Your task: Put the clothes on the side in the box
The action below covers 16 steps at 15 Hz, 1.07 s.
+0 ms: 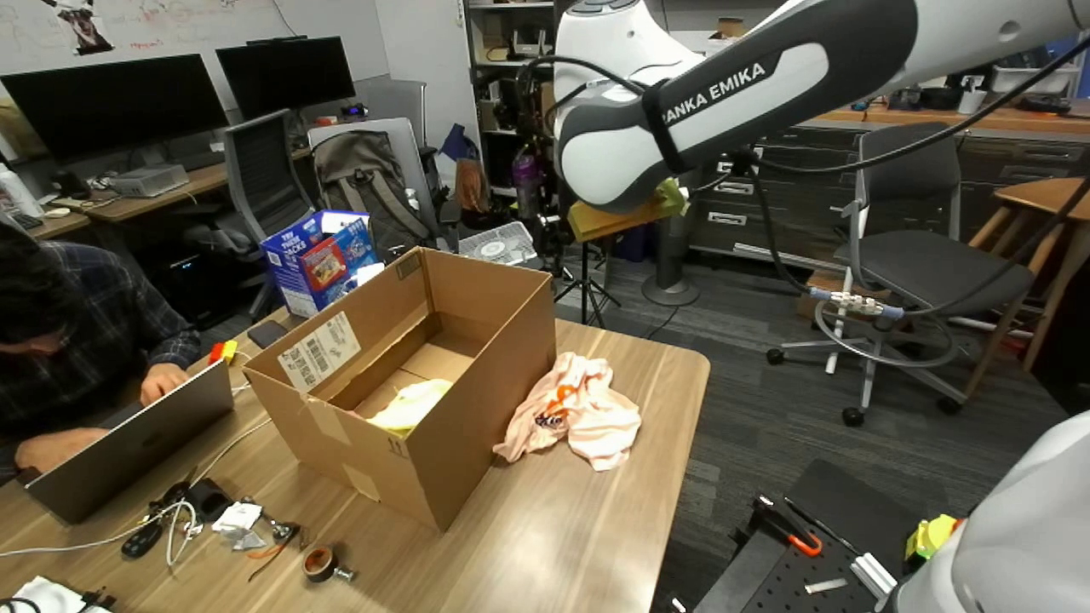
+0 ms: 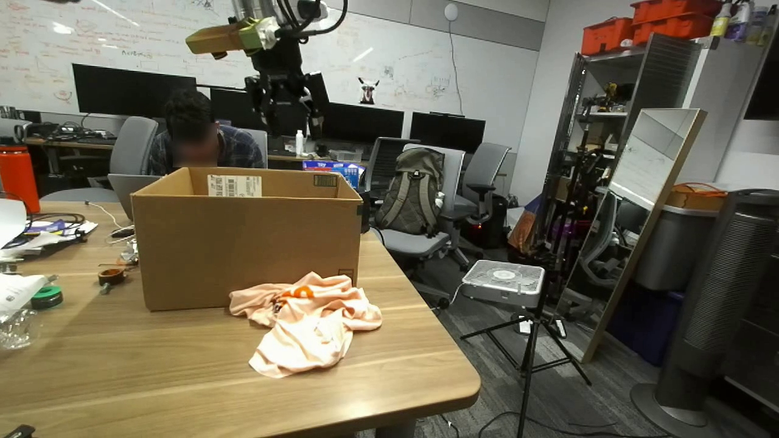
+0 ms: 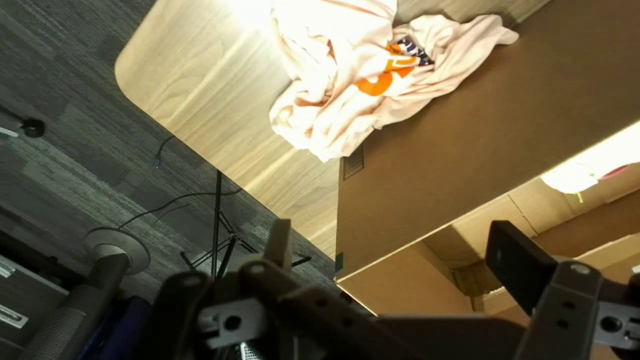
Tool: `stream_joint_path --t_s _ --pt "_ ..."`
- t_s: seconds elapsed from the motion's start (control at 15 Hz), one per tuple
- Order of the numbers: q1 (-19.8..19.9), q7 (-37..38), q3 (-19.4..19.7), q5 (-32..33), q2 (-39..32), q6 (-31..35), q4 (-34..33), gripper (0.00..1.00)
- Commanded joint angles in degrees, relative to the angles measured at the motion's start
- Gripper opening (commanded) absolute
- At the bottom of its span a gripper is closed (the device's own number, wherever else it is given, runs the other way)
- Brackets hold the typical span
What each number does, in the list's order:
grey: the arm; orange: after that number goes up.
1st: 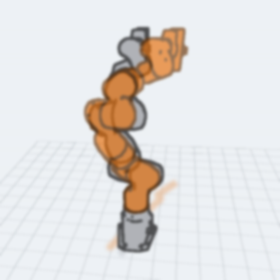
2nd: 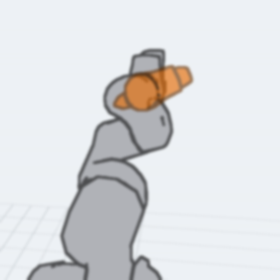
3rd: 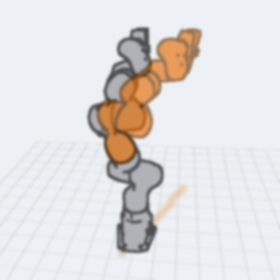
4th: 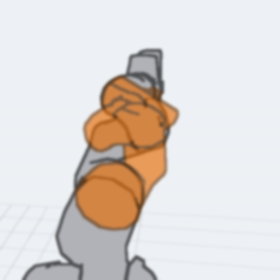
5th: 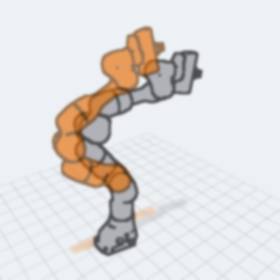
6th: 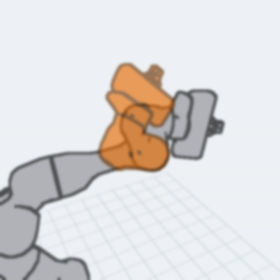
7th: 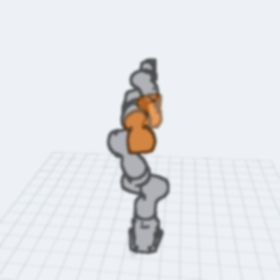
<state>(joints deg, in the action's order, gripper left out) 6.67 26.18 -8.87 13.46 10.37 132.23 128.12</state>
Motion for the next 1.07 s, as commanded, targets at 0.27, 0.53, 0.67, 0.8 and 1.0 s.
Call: stream_joint_path --t_s 0.27,0.53,0.67,0.8,1.0 --pt "-1.07 -0.9 2.84 13.78 -4.67 -0.49 -1.74 1.0" --pt "-1.27 -1.65 4.32 19.98 -6.96 -0.26 -2.55 1.0" --pt "-1.48 -2.86 5.14 21.3 -8.13 -0.27 -3.04 1.0" --pt "-1.67 -4.79 5.95 21.32 -9.19 -0.52 -3.58 1.0" --pt "-2.06 -8.73 7.1 19.17 -11.29 -1.13 -4.91 1.0"
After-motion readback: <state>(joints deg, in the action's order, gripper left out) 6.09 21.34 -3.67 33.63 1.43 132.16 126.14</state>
